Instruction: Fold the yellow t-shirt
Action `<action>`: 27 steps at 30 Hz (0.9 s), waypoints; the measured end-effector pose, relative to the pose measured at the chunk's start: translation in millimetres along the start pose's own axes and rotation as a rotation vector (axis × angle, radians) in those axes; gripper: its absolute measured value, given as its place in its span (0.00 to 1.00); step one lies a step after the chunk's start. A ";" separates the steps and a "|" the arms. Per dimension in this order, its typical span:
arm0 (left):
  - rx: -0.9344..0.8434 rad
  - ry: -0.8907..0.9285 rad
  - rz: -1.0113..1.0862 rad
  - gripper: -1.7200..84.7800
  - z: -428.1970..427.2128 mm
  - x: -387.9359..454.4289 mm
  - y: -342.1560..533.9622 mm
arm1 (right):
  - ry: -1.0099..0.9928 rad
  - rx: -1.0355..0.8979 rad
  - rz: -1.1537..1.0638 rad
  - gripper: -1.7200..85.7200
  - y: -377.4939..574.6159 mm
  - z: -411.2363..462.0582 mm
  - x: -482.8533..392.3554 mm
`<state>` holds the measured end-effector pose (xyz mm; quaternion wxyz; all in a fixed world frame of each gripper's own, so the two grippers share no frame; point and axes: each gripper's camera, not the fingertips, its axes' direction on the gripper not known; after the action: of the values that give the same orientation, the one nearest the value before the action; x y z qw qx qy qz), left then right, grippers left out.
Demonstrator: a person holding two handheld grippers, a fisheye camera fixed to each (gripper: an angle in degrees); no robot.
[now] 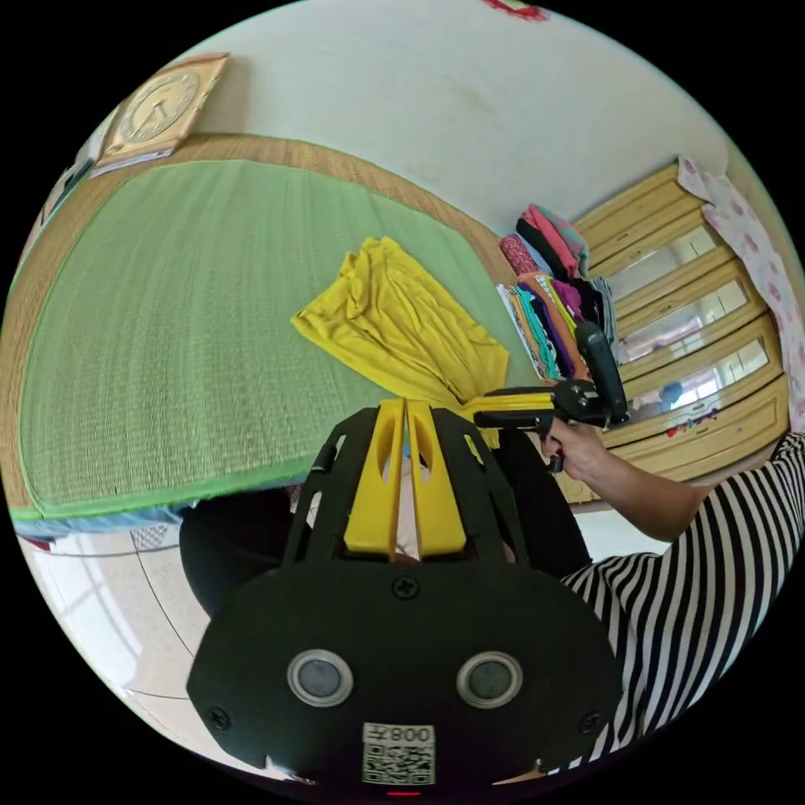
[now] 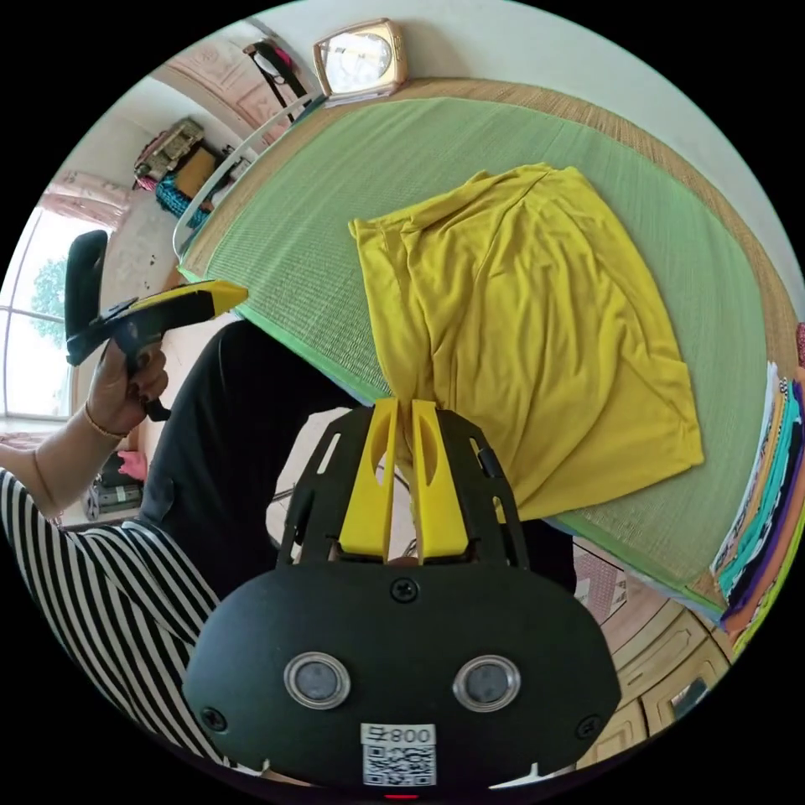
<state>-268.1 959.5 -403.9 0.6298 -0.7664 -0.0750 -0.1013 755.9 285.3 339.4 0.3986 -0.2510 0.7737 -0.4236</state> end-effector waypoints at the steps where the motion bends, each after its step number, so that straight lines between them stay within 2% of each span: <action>1: 0.010 0.009 -0.018 0.03 -7.0 -5.0 1.5 | 0.019 -0.001 0.002 0.04 4.4 -5.2 0.3; 8: -0.002 0.041 0.041 0.04 -7.5 -4.6 -60.4 | -0.099 0.084 0.084 0.03 9.3 -57.8 44.3; 16: -0.232 -0.205 0.138 0.03 25.6 -1.3 -133.7 | -0.174 0.157 0.132 0.08 -32.4 -77.0 92.6; 18: -0.220 -0.168 0.142 0.03 20.1 0.2 -135.2 | -0.195 0.157 0.132 0.09 -49.6 -73.5 104.0; 22: -0.105 0.022 0.139 0.03 -10.9 11.6 -134.5 | -0.253 0.188 0.138 0.09 -88.5 -72.4 126.4; 27: -0.070 0.077 0.223 0.02 -29.8 38.7 -133.8 | -0.306 0.230 0.178 0.11 -110.8 -78.2 148.7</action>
<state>-264.8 955.9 -261.6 0.6124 -0.7872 0.0386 -0.0623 613.9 155.9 399.4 0.5735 -0.1960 0.6698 -0.4291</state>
